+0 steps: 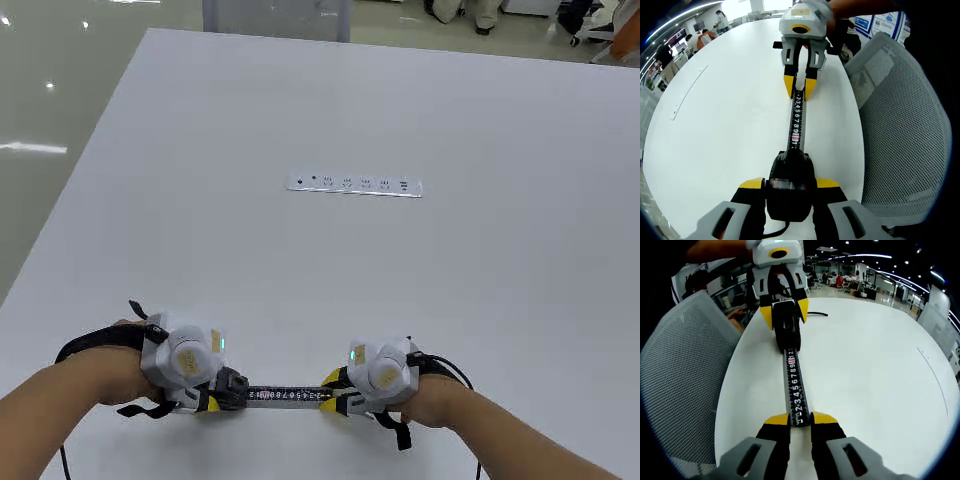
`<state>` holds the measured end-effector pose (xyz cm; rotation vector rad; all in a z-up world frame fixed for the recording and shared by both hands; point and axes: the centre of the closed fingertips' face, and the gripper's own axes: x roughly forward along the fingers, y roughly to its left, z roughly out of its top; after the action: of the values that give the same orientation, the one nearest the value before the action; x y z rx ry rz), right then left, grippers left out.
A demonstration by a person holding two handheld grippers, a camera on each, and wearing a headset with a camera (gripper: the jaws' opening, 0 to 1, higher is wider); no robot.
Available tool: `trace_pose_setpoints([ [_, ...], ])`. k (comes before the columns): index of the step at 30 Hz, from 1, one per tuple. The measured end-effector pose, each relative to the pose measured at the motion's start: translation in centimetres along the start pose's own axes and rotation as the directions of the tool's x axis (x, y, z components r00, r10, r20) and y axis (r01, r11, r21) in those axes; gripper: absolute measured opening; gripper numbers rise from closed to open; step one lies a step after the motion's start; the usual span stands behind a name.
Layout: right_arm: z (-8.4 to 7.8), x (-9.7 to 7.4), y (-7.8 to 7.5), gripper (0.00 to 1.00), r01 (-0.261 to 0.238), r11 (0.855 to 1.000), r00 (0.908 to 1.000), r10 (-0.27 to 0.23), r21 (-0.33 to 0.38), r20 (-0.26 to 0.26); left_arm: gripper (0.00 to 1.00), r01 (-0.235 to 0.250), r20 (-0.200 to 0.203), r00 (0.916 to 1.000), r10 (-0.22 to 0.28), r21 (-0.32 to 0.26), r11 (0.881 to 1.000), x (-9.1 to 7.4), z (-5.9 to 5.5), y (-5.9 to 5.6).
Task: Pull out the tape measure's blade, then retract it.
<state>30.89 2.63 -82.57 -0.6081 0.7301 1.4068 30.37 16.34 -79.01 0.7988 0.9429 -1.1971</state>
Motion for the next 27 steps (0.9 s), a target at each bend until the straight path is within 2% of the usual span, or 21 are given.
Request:
trace_pose_setpoints([
  [27,-1.9,-1.6,-0.3,0.13,0.014,1.000,0.9997,-0.013,0.018,-0.019,0.33,0.001,0.002,1.0000,-0.001,-0.010,1.000,0.0,0.0,0.0],
])
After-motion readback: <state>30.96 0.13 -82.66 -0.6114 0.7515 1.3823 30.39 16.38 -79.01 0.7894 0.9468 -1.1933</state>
